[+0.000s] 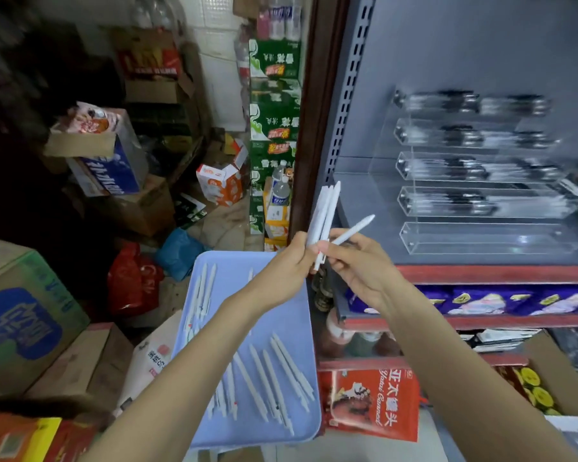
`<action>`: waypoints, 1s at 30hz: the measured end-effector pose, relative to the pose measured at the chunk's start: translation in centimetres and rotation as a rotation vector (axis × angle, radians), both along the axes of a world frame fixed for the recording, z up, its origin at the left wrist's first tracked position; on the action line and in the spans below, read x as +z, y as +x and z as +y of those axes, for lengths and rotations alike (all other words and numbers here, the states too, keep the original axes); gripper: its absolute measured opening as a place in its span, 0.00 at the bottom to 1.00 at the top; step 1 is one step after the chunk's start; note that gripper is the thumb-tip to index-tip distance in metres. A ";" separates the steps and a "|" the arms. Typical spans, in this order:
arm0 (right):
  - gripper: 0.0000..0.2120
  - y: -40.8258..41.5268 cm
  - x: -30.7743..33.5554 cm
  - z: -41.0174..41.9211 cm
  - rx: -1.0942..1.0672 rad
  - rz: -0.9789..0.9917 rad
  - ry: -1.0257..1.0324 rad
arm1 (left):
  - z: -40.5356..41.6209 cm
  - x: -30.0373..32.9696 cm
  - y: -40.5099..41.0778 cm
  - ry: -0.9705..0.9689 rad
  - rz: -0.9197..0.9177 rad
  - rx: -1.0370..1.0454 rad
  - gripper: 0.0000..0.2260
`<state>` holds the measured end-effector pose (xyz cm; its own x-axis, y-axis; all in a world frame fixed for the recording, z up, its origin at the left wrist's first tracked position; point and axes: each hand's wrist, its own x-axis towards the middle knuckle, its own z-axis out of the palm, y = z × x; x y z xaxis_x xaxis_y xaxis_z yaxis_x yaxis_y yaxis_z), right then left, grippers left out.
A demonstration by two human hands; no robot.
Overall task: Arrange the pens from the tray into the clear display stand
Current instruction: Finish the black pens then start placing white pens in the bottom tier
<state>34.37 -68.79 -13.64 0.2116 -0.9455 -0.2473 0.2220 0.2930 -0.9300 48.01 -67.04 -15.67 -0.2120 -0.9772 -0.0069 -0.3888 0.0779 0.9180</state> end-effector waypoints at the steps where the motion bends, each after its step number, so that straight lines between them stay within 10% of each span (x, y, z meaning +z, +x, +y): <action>1: 0.09 -1.0 0.6 -0.2 0.004 -0.021 0.000 | 0.0 0.5 -0.9 -0.031 -0.006 -0.016 0.12; 20: 0.15 -21.1 3.8 -8.0 0.120 0.058 -0.276 | -6.3 4.9 -21.6 -0.053 0.268 0.171 0.08; 30: 0.23 -25.6 4.7 -10.4 0.340 0.163 -0.271 | -8.2 5.4 -23.1 -0.034 -0.015 0.148 0.10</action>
<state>8.80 -79.15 -8.91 0.4996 -0.8644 -0.0571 -0.0003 0.0658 -0.9978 24.92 -75.23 -10.26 -0.0663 -0.9975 0.0248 -0.4120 0.0500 0.9098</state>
